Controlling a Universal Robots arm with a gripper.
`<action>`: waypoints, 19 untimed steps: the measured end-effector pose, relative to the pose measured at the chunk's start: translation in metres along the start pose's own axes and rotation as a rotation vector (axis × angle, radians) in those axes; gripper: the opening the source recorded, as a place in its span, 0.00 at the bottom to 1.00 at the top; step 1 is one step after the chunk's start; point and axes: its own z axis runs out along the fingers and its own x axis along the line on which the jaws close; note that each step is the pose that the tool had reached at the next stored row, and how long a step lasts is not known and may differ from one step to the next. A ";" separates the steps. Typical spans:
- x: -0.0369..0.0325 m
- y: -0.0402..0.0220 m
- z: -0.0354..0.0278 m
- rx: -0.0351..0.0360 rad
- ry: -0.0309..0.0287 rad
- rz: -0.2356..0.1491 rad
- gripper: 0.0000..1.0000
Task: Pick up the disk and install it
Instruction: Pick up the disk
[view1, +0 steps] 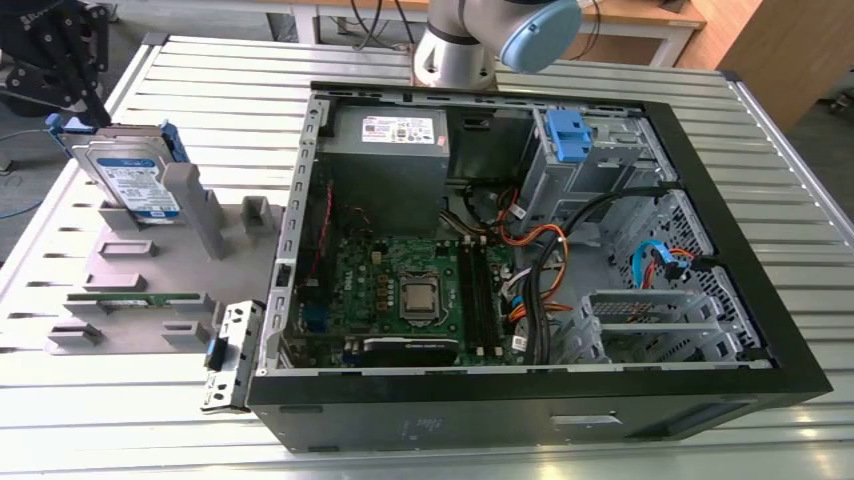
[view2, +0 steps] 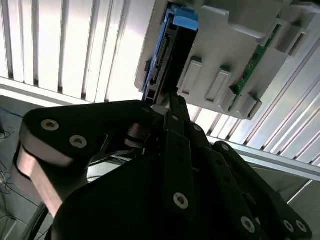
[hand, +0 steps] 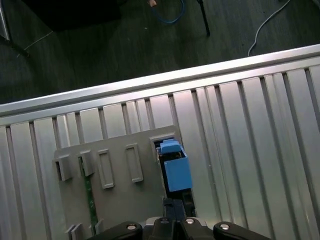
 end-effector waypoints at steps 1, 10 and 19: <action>0.0000 0.0000 0.0000 -0.0002 0.0008 -0.018 0.11; 0.0000 0.0000 0.0007 -0.0018 0.0078 -0.181 0.11; 0.0000 -0.0001 0.0013 0.0004 0.0090 -0.220 0.11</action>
